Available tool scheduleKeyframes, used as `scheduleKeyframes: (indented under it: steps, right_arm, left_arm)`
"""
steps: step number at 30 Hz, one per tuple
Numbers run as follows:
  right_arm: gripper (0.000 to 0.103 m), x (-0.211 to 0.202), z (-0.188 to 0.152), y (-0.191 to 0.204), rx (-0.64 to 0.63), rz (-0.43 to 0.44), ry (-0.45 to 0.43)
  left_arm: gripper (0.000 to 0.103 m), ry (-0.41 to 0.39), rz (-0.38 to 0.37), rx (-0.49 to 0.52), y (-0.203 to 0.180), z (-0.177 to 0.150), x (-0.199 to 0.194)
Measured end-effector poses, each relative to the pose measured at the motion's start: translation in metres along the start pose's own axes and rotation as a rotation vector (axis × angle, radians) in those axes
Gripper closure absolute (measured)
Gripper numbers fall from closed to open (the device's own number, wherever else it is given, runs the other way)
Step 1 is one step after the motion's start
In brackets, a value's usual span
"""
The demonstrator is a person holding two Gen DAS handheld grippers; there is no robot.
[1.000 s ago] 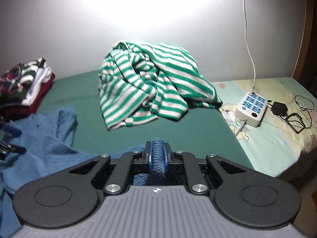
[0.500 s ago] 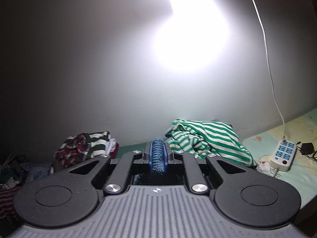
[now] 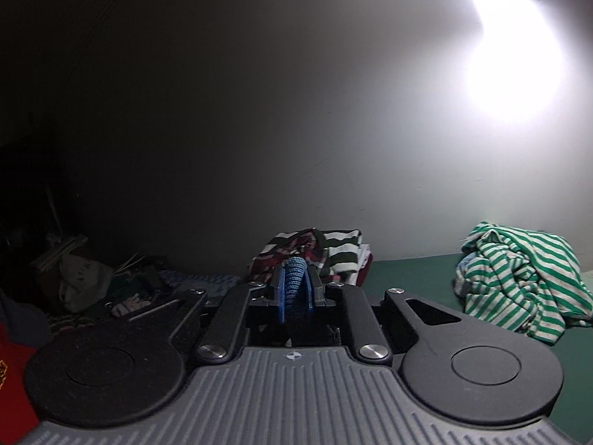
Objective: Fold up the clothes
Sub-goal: 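Raise the held blue sweater cuff higher with the right gripper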
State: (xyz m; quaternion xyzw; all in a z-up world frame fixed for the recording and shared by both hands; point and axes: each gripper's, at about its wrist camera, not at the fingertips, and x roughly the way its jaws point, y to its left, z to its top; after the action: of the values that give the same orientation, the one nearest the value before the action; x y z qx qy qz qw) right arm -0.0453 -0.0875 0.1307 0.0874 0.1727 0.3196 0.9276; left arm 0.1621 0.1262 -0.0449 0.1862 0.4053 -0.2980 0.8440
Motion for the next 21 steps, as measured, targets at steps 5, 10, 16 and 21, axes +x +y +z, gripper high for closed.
scheduleKeyframes:
  steps: [5,10,16,21]
  right_arm:
    - [0.092,0.014,-0.012,0.018,-0.038,0.043,0.072]
    - [0.092,0.027,-0.03,0.034,-0.035,0.099,0.16]
    - [0.092,0.026,-0.049,0.05,-0.025,0.147,0.241]
    - [0.092,0.023,-0.06,0.054,-0.019,0.177,0.314]
  left_arm:
    - [0.053,-0.01,0.008,0.023,-0.007,0.003,-0.007]
    - [0.052,0.0,0.02,0.092,-0.021,0.002,-0.006]
    - [0.052,-0.019,0.06,0.224,-0.025,-0.001,-0.023]
    - [0.051,0.032,0.065,0.288,-0.021,0.0,-0.022]
